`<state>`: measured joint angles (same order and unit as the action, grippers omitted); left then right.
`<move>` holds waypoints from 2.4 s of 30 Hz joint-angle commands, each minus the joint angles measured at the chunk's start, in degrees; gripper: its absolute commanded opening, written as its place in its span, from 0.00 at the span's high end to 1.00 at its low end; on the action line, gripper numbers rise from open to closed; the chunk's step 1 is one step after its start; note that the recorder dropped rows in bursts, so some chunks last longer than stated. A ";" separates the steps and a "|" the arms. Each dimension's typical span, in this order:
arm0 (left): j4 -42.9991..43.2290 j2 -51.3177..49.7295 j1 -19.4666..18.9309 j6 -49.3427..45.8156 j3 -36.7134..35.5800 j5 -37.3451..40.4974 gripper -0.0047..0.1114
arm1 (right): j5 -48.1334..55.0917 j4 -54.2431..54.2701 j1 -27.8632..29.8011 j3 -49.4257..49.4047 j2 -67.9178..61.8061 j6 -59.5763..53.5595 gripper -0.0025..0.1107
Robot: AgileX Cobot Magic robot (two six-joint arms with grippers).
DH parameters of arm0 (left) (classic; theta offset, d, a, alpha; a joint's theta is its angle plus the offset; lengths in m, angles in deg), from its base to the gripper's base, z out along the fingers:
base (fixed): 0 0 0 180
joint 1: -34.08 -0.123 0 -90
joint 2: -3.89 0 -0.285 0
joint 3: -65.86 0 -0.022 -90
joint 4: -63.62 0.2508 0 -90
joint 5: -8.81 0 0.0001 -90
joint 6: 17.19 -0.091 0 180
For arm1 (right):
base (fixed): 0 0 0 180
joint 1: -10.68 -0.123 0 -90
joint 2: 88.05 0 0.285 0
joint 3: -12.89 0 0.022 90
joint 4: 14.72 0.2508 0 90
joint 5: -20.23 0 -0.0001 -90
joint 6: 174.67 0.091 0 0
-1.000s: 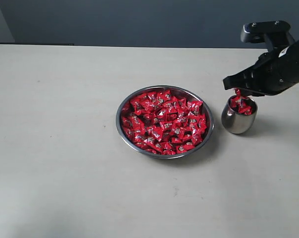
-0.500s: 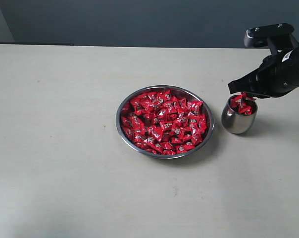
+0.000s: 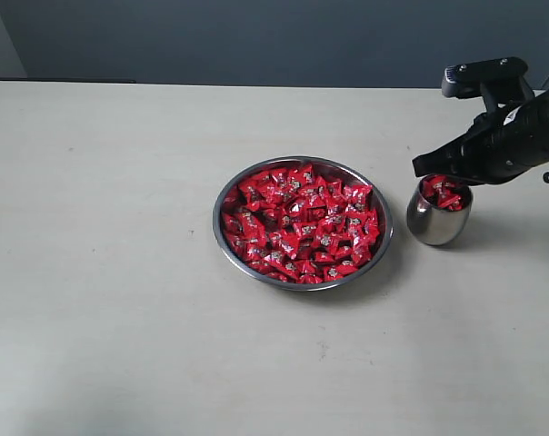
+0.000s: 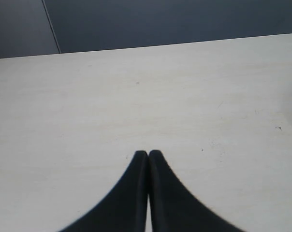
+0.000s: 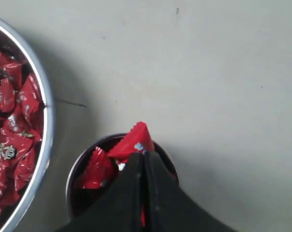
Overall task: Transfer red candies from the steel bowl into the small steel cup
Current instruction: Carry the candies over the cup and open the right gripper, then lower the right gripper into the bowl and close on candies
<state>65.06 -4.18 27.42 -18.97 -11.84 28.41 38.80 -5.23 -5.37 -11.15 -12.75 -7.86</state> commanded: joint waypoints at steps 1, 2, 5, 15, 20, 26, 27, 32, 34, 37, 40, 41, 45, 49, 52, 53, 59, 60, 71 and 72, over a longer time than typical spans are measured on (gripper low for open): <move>0.11 0.27 0.46 0.09 0.48 -0.31 0.96 | 1.88 -2.17 0.71 -0.28 -0.30 -0.19 0.96; 0.11 0.27 0.46 0.09 0.48 -0.31 0.96 | 2.57 -2.83 0.71 -0.28 -0.31 -0.19 0.94; 0.11 0.27 0.46 0.09 0.48 -0.31 0.96 | 2.91 -2.96 0.71 -0.28 -0.64 -0.19 0.82; 0.11 0.27 0.46 0.09 0.48 -0.31 0.96 | 2.25 -1.93 0.61 -0.28 0.20 0.04 0.63; 0.11 0.27 0.46 0.09 0.48 -0.31 0.96 | 2.01 1.71 0.61 -0.28 3.53 0.04 0.63; 0.11 0.27 0.46 0.09 0.48 -0.31 0.96 | 2.28 8.07 -5.67 -0.28 6.34 -2.82 0.63; 0.11 0.27 0.46 0.09 0.48 -0.31 0.96 | 2.28 8.63 -7.73 -0.28 6.34 -3.59 0.63; 0.11 0.27 0.46 0.09 0.48 -0.31 0.96 | 2.36 10.02 -16.01 1.86 3.58 -4.93 0.63; 0.11 0.27 0.46 0.09 0.48 -0.31 0.96 | 3.15 10.29 -18.10 3.74 1.30 -4.93 0.63; 0.11 0.27 0.46 0.09 0.48 -0.31 0.96 | 5.19 10.38 -20.08 7.30 -2.38 -4.93 0.63; 0.11 0.27 0.46 0.09 0.48 -0.31 0.96 | 6.26 10.88 -21.23 10.93 -6.17 -4.82 0.63; 0.11 0.27 0.46 0.09 0.48 -0.31 0.96 | 6.57 11.15 -21.41 12.11 -7.53 -4.82 0.63; 0.11 0.27 0.46 0.09 0.48 -0.31 0.96 | 8.47 13.49 -21.87 15.72 -12.18 -4.82 0.63; 0.11 0.27 0.46 0.09 0.48 -0.31 0.96 | 15.51 13.86 -23.80 20.33 -15.98 -4.82 0.63; 0.11 0.27 0.46 0.09 0.48 -0.31 0.96 | 16.53 11.85 -24.76 21.40 -17.44 -4.82 0.63; 0.11 0.27 0.46 0.09 0.48 -0.31 0.96 | 17.78 10.35 -24.76 21.40 -17.79 -4.82 0.63; 0.11 0.27 0.46 0.09 0.48 -0.31 0.96 | 19.82 5.15 -24.76 21.40 -17.93 -2.02 0.63; 0.11 0.27 0.46 0.09 0.48 -0.31 0.96 | 19.82 5.01 -24.76 21.40 -18.05 -2.03 0.63; 0.11 0.27 0.46 0.09 0.48 -0.31 0.96 | 20.69 5.77 -24.76 21.40 -19.51 -1.66 0.98; 0.11 0.27 0.46 0.09 0.48 -0.31 0.96 | 20.67 5.77 -24.76 21.40 -19.51 -1.66 0.98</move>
<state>65.06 -4.18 27.42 -18.97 -11.84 28.41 58.98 0.37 -30.17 9.86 -32.27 -9.60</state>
